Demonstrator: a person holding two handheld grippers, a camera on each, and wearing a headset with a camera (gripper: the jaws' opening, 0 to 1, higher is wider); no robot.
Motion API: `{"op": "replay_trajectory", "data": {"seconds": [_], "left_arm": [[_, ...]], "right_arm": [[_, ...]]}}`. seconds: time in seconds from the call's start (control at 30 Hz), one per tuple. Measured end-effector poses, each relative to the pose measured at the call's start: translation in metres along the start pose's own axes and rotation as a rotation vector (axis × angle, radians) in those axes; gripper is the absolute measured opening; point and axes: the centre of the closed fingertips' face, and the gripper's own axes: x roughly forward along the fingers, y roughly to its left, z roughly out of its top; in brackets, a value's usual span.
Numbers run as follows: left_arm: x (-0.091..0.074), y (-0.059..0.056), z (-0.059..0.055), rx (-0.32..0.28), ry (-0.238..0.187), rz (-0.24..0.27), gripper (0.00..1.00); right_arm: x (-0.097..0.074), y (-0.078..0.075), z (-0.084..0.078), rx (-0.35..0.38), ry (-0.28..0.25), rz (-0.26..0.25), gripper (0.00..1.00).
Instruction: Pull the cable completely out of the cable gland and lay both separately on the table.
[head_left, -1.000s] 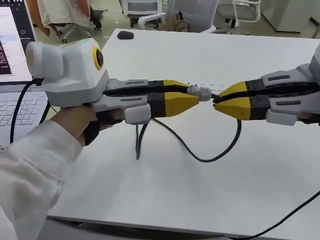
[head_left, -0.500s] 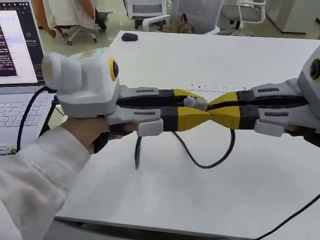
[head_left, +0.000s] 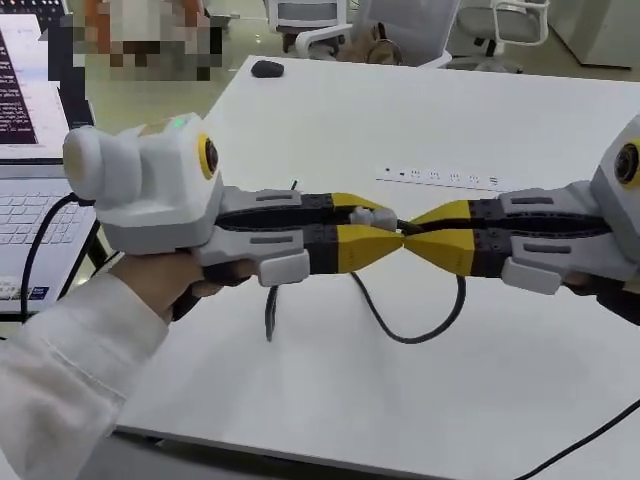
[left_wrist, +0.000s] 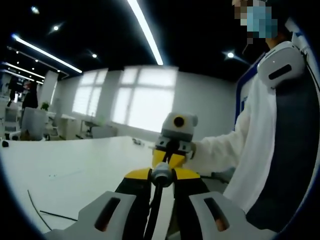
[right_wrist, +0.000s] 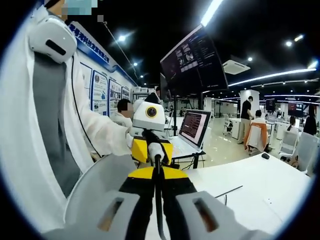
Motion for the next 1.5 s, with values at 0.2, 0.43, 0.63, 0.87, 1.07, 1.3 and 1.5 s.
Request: {"op": "replay_trajectory", "data": {"seconds": [0.2,0.43,0.63,0.87,1.07,1.3,1.5], "left_arm": [[-0.007,0.001,-0.005,0.017,0.006,0.066,0.18],[-0.021,0.006,-0.003,-0.007,0.015,0.061,0.18],[-0.026,0.006,0.005,0.017,0.04,0.023,0.18],[-0.022,0.006,-0.001,0.02,0.071,-0.026,0.18],[-0.014,0.007,0.003,0.028,0.075,-0.056,0.18],[-0.01,0.006,0.007,0.051,0.069,-0.085,0.18],[-0.004,0.008,0.012,0.039,0.063,-0.088,0.17]], "right_arm": [[-0.003,0.0,-0.006,-0.012,0.003,0.022,0.03],[0.0,0.0,-0.007,-0.019,0.022,0.004,0.03],[-0.006,-0.001,-0.004,-0.025,0.065,-0.038,0.03],[-0.026,0.0,-0.015,-0.06,0.175,-0.075,0.03],[-0.059,-0.003,-0.013,-0.062,0.236,-0.117,0.01],[-0.081,-0.019,0.003,-0.039,0.163,-0.201,0.0],[-0.053,-0.018,0.013,-0.047,0.122,-0.179,0.21]]}}
